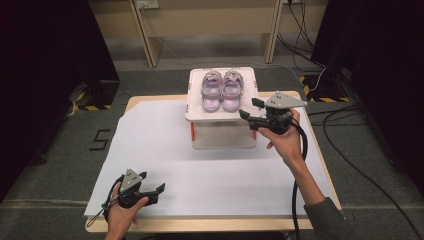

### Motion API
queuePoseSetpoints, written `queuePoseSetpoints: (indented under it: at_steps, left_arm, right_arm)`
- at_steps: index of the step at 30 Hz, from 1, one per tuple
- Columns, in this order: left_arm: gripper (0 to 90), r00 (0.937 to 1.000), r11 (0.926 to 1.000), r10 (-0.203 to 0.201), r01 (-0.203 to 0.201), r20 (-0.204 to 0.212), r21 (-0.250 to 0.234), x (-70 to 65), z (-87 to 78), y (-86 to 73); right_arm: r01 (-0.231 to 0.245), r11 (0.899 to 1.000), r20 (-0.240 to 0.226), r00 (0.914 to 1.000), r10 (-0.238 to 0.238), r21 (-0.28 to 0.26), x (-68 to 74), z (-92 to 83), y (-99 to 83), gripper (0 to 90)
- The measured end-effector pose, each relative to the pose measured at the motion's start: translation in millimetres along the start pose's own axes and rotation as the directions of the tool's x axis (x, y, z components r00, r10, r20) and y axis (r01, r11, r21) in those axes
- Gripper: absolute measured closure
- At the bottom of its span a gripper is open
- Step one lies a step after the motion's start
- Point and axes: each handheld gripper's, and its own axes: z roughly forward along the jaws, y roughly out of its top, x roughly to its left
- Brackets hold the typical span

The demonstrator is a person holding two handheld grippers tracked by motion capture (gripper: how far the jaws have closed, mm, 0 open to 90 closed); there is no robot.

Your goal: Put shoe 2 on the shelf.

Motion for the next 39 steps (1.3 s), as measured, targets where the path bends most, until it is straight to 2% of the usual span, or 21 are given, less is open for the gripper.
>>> queuePoseSetpoints:
  at_steps: [3, 7, 9, 13, 24, 32, 33, 39]
  left_arm:
    - [16.0, 1.0, 1.0, 0.003, -0.003, -0.001, 0.001, 0.0, 0.0, -0.3]
    - [16.0, 1.0, 1.0, -0.001, 0.001, -0.001, -0.001, 0.1, 0.3, -0.4]
    - [16.0, 1.0, 1.0, 0.003, -0.003, 0.003, -0.002, -0.2, 0.4, 0.4]
    - [16.0, 0.9999, 0.9999, 0.01, -0.01, 0.009, -0.002, -2.2, 1.3, 1.0]
    - [16.0, 0.9999, 1.0, 0.008, -0.008, 0.008, -0.004, -1.2, 1.1, 1.2]
    - [16.0, 1.0, 1.0, 0.006, -0.006, 0.005, 0.004, 1.3, -0.9, -1.5]
    - [16.0, 1.0, 1.0, 0.002, -0.002, 0.002, 0.005, 1.8, -1.5, -2.4]
    - [16.0, 1.0, 1.0, 0.005, -0.005, 0.001, 0.0, 0.6, -3.6, -2.3]
  right_arm:
    - [0.015, 1.0, -0.016, 0.9998, -0.015, -0.003, 8.7, -3.4, -9.6, 38.5]
    - [0.011, 1.0, -0.035, 0.9993, -0.01, 0.009, 17.6, -7.6, -23.7, 37.8]
    - [0.025, 0.999, -0.036, 0.9991, -0.024, 0.029, 20.1, -7.1, -29.2, 36.8]
    - [0.005, 0.999, -0.046, 0.9989, -0.002, 0.05, 23.5, -5.9, -39.1, 36.0]
    - [0.009, 0.997, -0.086, 0.9963, -0.002, 0.076, 43.0, -9.0, -59.4, 35.2]
    - [0.013, 0.995, -0.144, 0.9895, 0.001, 0.094, 59.1, -7.4, -75.5, 33.7]
    - [0.013, 0.993, -0.147, 0.9892, 0.004, 0.114, 60.5, -6.8, -77.6, 33.2]
    - [0.015, 0.988, -0.186, 0.9824, 0.014, 0.153, 69.7, 3.0, -95.7, 32.6]
